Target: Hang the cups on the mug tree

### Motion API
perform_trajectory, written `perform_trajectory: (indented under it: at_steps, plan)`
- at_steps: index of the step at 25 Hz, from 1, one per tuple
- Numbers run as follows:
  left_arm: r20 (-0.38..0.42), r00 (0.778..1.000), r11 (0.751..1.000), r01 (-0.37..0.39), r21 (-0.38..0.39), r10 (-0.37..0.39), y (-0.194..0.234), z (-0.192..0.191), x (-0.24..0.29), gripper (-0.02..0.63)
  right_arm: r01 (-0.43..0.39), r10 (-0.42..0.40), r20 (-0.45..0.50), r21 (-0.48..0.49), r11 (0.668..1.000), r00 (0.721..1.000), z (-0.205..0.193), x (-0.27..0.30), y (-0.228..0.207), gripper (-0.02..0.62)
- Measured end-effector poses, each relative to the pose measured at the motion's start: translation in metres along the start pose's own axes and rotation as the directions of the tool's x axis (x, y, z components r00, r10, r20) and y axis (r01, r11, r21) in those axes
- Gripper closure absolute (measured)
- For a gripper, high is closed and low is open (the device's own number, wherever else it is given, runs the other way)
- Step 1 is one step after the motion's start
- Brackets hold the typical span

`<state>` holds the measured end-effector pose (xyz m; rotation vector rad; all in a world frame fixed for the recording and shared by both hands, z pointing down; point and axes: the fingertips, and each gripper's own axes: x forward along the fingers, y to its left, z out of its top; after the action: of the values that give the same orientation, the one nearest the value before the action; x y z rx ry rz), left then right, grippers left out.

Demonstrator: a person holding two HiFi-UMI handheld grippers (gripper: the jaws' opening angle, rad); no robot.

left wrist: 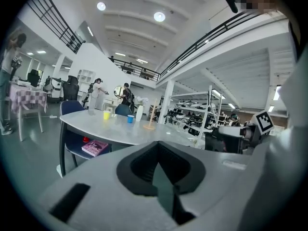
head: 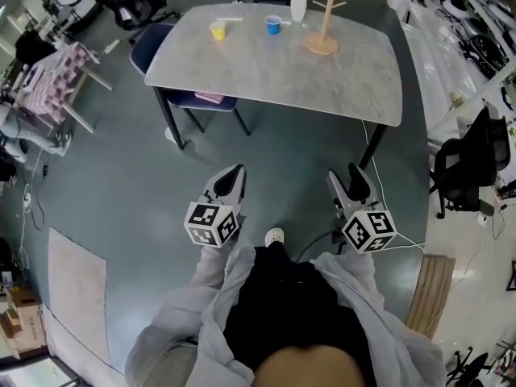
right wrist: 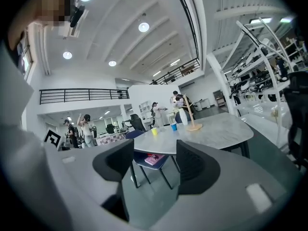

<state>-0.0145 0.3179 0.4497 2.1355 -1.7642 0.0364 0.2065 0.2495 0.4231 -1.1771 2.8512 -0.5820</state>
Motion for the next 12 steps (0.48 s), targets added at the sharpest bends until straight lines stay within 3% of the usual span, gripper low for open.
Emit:
perform_trajectory:
  at_steps: [6, 12]
  plan:
    - [-0.024, 1.0, 0.999, -0.006, -0.034, 0.005, 0.024, -0.006, 0.003, 0.606, -0.002, 0.004, -0.045, 0.045, 0.999, 0.999, -0.011, 0.032, 0.007, 0.328]
    - [-0.045, 0.998, 0.996, -0.044, -0.076, 0.04, 0.044, -0.018, -0.002, 0.606, -0.022, 0.024, -0.096, 0.027, 0.999, 0.995, -0.018, 0.062, 0.01, 0.328]
